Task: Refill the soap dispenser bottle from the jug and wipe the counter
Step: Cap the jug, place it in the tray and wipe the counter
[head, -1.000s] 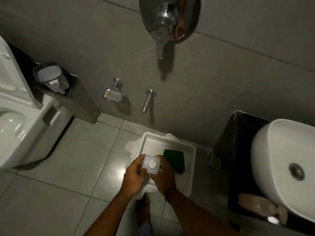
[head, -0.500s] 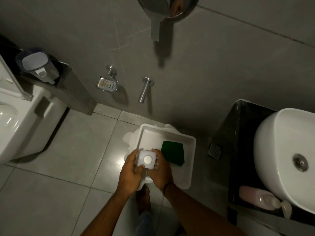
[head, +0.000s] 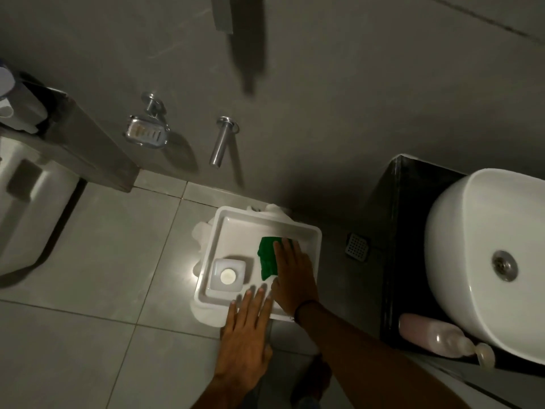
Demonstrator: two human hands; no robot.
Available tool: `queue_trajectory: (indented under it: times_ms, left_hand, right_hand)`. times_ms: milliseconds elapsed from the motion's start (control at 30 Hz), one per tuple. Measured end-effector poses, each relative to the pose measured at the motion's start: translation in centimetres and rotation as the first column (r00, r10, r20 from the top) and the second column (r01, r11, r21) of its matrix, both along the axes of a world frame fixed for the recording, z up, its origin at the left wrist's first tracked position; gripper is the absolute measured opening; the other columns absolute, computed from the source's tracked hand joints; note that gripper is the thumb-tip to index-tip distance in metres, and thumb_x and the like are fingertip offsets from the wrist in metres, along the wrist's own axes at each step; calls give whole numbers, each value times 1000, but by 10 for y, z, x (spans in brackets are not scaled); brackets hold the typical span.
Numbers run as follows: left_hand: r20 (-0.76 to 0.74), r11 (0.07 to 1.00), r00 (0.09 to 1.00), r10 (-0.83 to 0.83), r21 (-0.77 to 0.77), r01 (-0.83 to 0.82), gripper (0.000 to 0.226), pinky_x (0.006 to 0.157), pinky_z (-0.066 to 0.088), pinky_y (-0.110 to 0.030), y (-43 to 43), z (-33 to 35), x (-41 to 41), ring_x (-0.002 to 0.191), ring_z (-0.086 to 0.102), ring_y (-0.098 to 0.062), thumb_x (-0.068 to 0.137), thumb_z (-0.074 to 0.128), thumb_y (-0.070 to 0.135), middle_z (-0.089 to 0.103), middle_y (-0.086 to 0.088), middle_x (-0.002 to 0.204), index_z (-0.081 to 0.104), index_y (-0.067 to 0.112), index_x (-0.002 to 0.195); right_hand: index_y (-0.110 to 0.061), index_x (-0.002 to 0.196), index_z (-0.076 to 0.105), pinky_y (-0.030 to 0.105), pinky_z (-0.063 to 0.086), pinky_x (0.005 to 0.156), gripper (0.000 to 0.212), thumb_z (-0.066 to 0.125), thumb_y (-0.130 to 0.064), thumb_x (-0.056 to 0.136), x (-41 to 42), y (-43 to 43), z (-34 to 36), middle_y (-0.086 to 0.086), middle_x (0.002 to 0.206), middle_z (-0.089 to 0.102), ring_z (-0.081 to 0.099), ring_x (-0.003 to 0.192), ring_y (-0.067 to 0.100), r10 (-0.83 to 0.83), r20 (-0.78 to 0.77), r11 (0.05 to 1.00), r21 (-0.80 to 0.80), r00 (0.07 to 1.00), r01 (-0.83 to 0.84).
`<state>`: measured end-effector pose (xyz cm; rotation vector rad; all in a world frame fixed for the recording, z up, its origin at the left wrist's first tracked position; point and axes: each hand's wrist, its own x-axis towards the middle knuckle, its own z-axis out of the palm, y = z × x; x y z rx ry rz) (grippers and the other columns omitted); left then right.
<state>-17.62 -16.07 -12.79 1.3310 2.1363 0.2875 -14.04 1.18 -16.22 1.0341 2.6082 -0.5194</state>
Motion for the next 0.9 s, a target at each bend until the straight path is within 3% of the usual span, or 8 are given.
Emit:
queue_trajectory:
  times_ms: [67,200,433,533,667,733,833,900]
  left_hand:
    - [-26,976,996,-83,-202,76,110,126,-19,-58,8,-10,-4,155,-32,-37,99,55,49,-41,-9,164,-39,26,152]
    - [-32,946,992,-119,-306,104,109,121,-27,-60,7,-24,-2,154,-35,-39,99,52,55,-44,-11,163,-35,23,157]
    - [-35,942,991,-127,-318,110,113,114,-36,-58,6,-38,0,153,-39,-40,96,54,57,-46,-12,163,-33,24,160]
    - [-53,937,990,-133,-332,108,115,119,-30,-60,7,-32,-2,155,-36,-40,95,55,58,-43,-13,166,-32,23,161]
    - [-68,941,988,-137,-321,109,118,113,-39,-53,3,-13,2,153,-36,-39,94,55,58,-45,-12,163,-38,22,157]
    - [-63,968,990,-123,-229,106,123,118,-36,-48,1,11,6,159,-15,-41,83,67,58,-24,-14,171,-18,21,164]
    - [-49,967,983,-179,-194,166,117,122,-4,-46,-2,58,11,139,56,-43,49,88,64,54,-21,156,60,9,148]
    - [-55,959,974,-218,-200,203,111,121,2,-46,-7,83,16,130,66,-41,44,89,66,65,-20,146,71,7,137]
  right_hand:
    - [-17,164,12,55,12,128,100,75,-22,86,-8,6,-13,11,172,11,6,160,36,69,24,998,5,997,-69]
    - [-16,164,2,56,4,128,116,83,-22,82,-13,11,-38,12,173,-1,-4,159,37,128,83,992,-8,988,-127]
    - [-8,162,16,57,18,128,87,70,-14,94,-9,18,-54,20,170,18,14,158,40,187,59,979,69,981,-190]
    - [-8,163,16,53,16,129,76,59,-8,100,-9,27,-49,17,171,17,12,159,37,213,42,976,41,976,-215]
    - [-8,161,24,50,16,130,69,52,-3,98,-6,22,-15,15,169,23,16,159,35,168,-71,986,11,983,-168]
    - [-9,160,30,52,19,129,70,54,0,94,2,12,17,14,168,28,20,158,34,129,-133,992,14,983,-128]
    - [-12,159,33,50,15,128,75,65,-3,91,32,-10,71,10,167,32,24,157,30,65,-220,998,13,973,-63]
    - [-15,159,32,45,10,127,79,66,1,90,61,-32,106,6,167,30,20,157,25,16,-270,1000,-5,963,-18]
